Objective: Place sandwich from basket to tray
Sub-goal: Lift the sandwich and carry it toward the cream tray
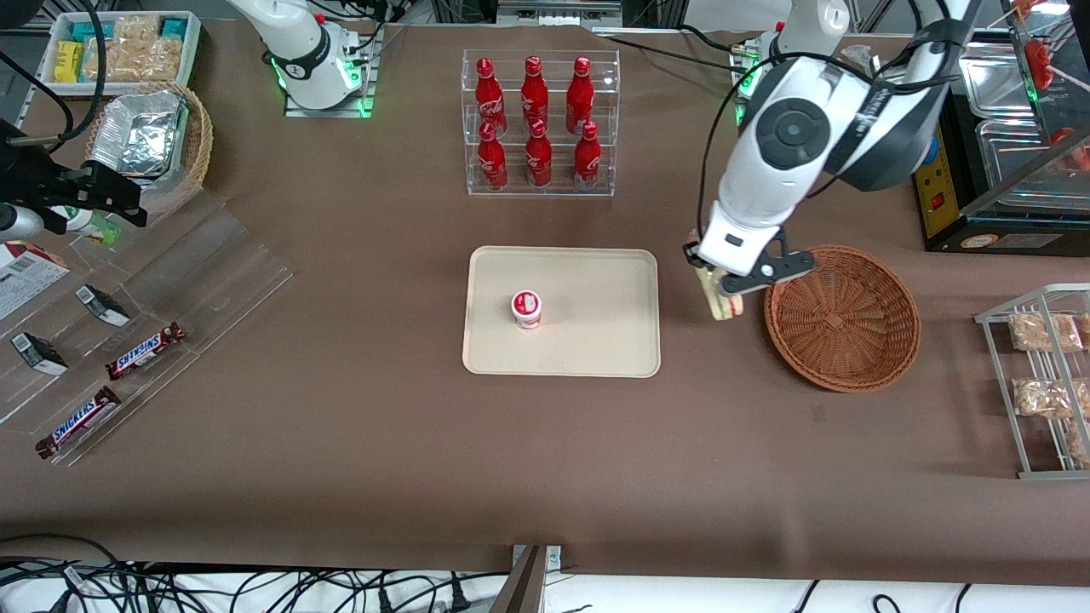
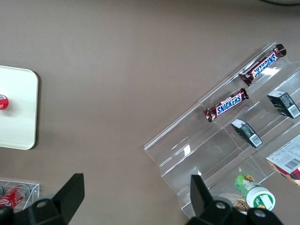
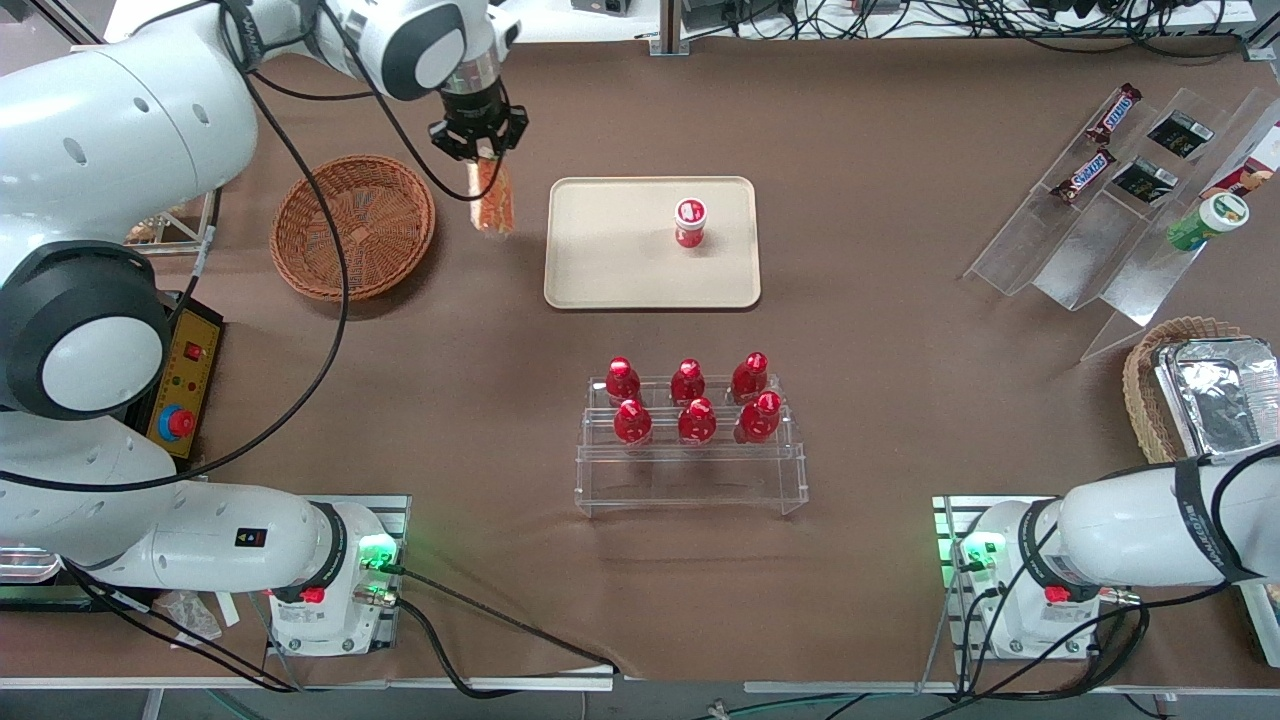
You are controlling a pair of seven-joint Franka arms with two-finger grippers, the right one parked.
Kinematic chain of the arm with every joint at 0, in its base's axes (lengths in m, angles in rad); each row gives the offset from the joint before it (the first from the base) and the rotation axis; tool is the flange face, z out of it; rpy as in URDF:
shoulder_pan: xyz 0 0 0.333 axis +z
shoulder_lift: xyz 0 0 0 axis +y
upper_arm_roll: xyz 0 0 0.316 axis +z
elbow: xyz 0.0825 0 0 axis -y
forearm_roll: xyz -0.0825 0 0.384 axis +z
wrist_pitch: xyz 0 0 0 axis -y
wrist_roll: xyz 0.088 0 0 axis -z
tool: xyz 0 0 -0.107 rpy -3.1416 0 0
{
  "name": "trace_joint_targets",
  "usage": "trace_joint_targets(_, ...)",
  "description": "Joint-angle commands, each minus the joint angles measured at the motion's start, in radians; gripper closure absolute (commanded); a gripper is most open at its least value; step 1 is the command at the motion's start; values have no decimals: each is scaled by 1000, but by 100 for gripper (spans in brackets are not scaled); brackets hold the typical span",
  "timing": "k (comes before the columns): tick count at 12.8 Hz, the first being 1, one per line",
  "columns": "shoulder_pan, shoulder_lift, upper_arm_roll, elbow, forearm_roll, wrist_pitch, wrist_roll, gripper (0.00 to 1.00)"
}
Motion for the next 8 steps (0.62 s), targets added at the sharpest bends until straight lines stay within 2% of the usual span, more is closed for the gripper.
trace_joint_targets(1,5,45,-68,15,-18,55,32,75)
trace_joint_targets(3,-6,86,-99,13,-20,132,17,75)
trace_joint_targets(8,-64,168,-96,-2,-3,274,-18,74)
